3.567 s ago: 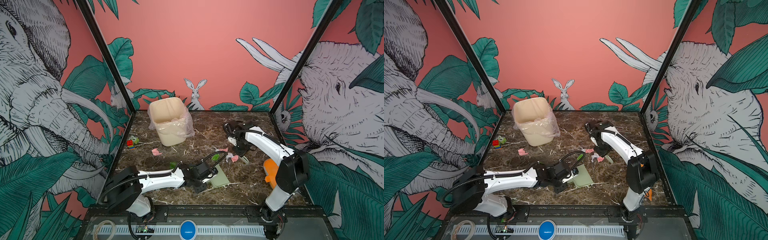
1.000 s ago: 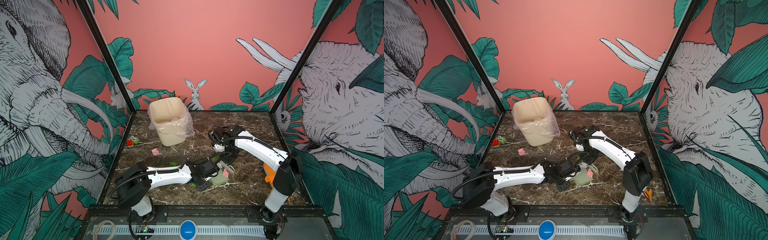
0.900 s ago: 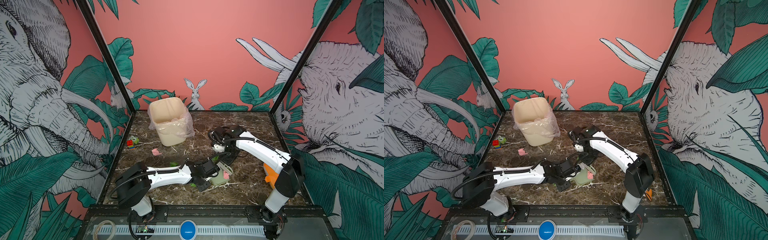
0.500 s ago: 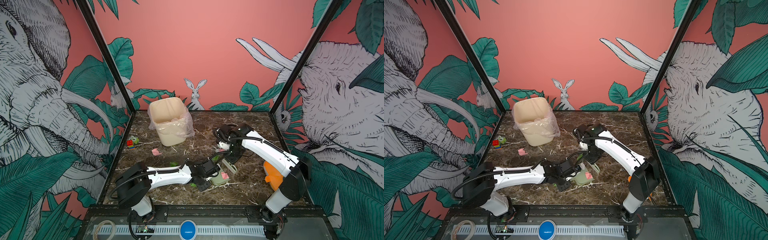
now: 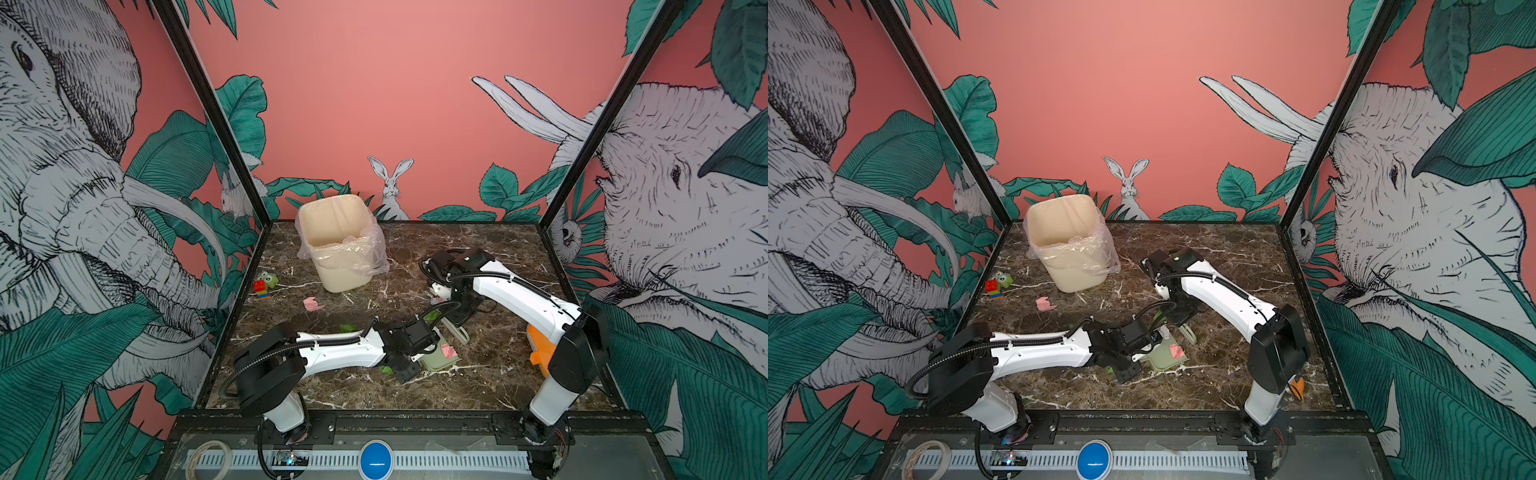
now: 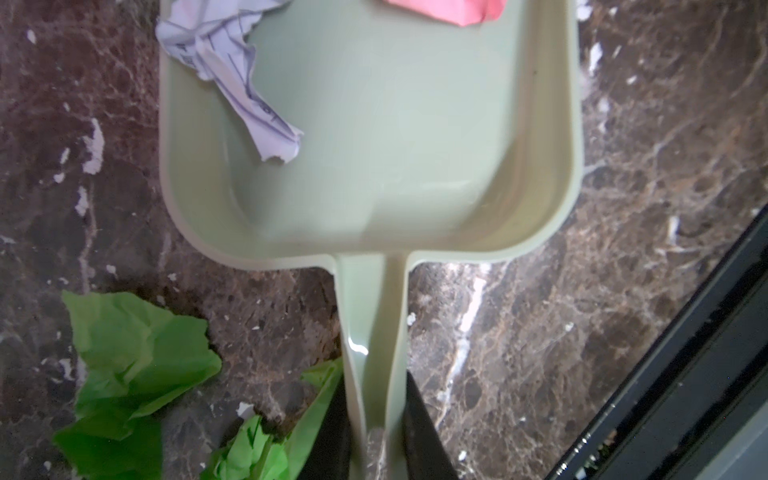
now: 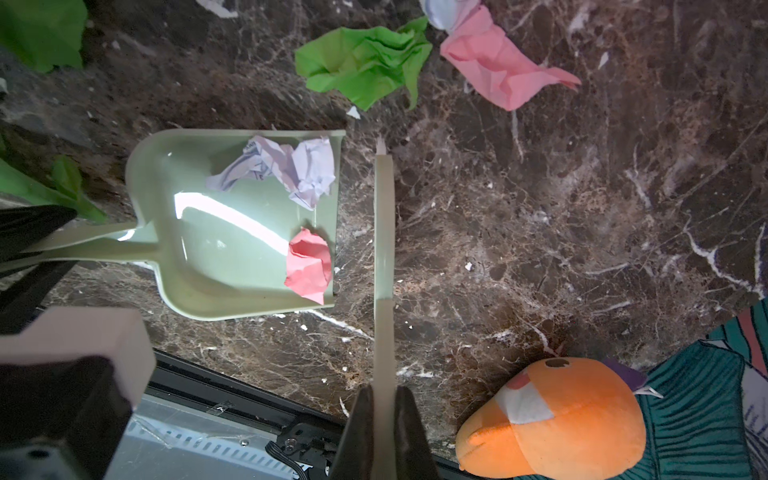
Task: Sweep away the paper scraps from the table
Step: 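Sweep the white and pink scraps with the right gripper's brush into the dustpan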
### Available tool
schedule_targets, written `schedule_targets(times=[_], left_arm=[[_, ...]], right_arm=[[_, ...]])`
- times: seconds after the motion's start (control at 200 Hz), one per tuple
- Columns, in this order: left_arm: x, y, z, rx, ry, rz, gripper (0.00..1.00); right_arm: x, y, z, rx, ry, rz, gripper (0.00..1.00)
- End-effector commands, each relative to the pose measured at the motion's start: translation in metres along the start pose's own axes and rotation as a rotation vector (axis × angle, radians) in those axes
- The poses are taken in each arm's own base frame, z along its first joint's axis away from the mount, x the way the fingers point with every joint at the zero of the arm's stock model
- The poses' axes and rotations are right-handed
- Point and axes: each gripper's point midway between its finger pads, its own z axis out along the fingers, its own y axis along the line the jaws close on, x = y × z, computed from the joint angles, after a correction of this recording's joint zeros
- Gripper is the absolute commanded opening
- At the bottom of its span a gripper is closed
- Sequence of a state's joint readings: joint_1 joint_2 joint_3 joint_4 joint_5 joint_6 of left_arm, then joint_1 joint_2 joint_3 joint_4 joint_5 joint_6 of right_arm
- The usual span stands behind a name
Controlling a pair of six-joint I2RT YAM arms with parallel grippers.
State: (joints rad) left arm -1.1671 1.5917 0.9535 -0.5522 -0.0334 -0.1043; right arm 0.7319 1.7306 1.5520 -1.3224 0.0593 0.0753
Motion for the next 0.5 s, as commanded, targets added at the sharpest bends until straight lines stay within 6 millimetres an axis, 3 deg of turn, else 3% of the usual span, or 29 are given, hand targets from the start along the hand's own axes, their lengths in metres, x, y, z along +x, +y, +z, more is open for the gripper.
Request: schedule_targets(times=[0.0,0.29,0.495], left_arm=[[-0.001,-0.002,-0.002,0.011,0.012,-0.001,0.0],[0.0,-0.002,-0.003,0.011,0.01,-0.004,0.0],[0.0,-0.002,-0.003,0.012,0.012,-0.003,0.0]], right_arm=[[-0.007,0.022,-0.008,-0.063,-0.018,-0.038,0.0],[0.008,0.05,-0.027,-0.172,-0.029,-0.073,0.0],[0.018,0.058,-0.037,-0.215,-0.034,-0.073,0.0]])
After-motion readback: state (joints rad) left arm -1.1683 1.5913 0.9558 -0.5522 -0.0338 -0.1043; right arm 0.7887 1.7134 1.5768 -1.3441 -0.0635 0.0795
